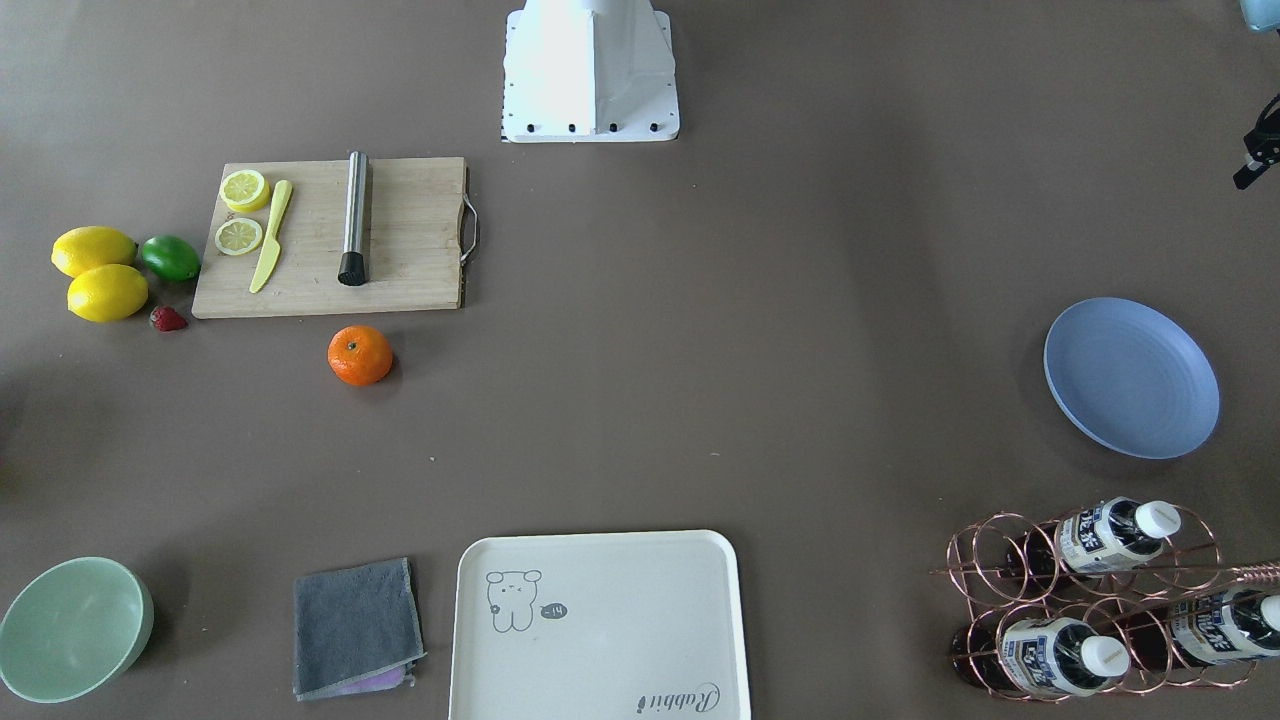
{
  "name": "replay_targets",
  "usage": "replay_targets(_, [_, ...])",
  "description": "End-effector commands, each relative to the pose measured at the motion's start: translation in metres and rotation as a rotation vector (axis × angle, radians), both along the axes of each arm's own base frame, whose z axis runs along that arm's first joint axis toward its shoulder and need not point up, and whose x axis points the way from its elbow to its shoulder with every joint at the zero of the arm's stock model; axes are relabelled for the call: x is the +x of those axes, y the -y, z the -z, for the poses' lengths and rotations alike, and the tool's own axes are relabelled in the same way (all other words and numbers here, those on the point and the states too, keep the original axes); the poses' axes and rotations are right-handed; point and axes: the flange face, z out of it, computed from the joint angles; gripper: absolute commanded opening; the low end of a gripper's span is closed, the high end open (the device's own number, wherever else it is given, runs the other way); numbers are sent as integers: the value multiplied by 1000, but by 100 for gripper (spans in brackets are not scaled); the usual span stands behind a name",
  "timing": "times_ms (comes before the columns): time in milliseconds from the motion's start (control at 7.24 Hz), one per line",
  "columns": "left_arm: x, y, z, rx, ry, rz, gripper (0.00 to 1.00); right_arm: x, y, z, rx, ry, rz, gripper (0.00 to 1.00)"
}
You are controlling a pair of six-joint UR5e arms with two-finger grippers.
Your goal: Pick orange to plate
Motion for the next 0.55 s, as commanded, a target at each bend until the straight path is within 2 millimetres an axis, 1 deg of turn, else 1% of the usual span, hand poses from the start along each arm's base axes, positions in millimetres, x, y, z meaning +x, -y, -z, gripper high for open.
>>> replay_targets(0, [-7, -1, 2, 2, -5, 20, 97, 0, 5, 6, 12, 4, -3, 100])
replay_targets(138, [-8, -1, -4, -20, -5, 23, 97, -1, 9, 12, 27, 1, -2, 100])
replay_targets(276, [-9, -3, -16, -40, -3, 23, 97, -1, 10, 13, 29, 3, -2, 100])
replay_targets(415, [-14, -4, -17, -38, -3, 35, 97, 0, 3, 11, 28, 7, 4, 100])
